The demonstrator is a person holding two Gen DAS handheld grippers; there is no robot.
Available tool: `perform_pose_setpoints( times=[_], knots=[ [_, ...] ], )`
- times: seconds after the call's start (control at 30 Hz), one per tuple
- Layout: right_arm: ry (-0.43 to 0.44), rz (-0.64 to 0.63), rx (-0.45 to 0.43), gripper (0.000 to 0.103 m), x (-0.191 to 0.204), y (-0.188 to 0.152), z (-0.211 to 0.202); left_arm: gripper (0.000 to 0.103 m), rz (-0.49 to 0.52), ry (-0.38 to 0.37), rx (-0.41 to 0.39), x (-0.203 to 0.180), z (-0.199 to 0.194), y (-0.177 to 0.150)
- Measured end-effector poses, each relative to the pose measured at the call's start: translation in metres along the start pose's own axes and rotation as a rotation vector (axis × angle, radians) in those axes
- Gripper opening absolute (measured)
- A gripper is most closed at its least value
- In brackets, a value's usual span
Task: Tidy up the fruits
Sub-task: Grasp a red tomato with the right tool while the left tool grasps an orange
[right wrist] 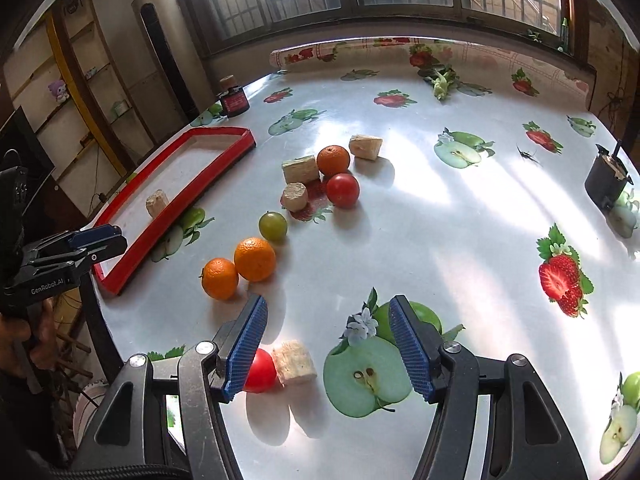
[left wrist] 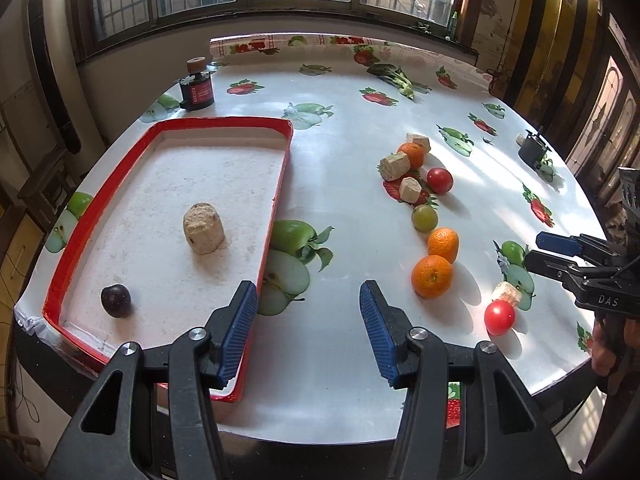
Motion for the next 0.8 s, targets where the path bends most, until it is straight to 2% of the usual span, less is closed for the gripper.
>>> perform_pose_setpoints(
  times=[0.2, 0.37, 0.57, 0.63, 0.8],
  knots=[
    [0.004, 0.003, 0.009, 0.065, 0.000, -0.016, -0.006, 0.052, 0.041, -0.057, 0.020, -0.031, 0.008, -0.001],
    [0.011, -0.071, 0.025, 0.064, 0.021, -0.028, -0.007, 0.052, 0.079, -0.099, 0.032, -0.056, 0.015, 0.000],
    [0.047, -0.147, 0.071, 0.052, 0.044, -0.043, 0.000, 0.052, 0.108, -0.120, 0.043, -0.074, 0.024, 0.004],
    [0.059, -0.159, 0.090, 0.042, 0.050, -0.049, 0.005, 0.052, 0.111, -0.123, 0.049, -0.077, 0.027, 0.005],
    [0.090, -0.164, 0.136, 0.040, 0.059, -0.061, 0.020, 0.052, 0.129, -0.136, 0.067, -0.083, 0.035, 0.005]
  ],
)
Point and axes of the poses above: each gripper's, at about its wrist camera, not at the fingertips, and z roughly the way its jaws point, x to its left, y to its top, the point moved 6 cm from there along z, roughly the way its jaws point, and after that the axes turned 8 degrees about y, right-handed, at the moved point
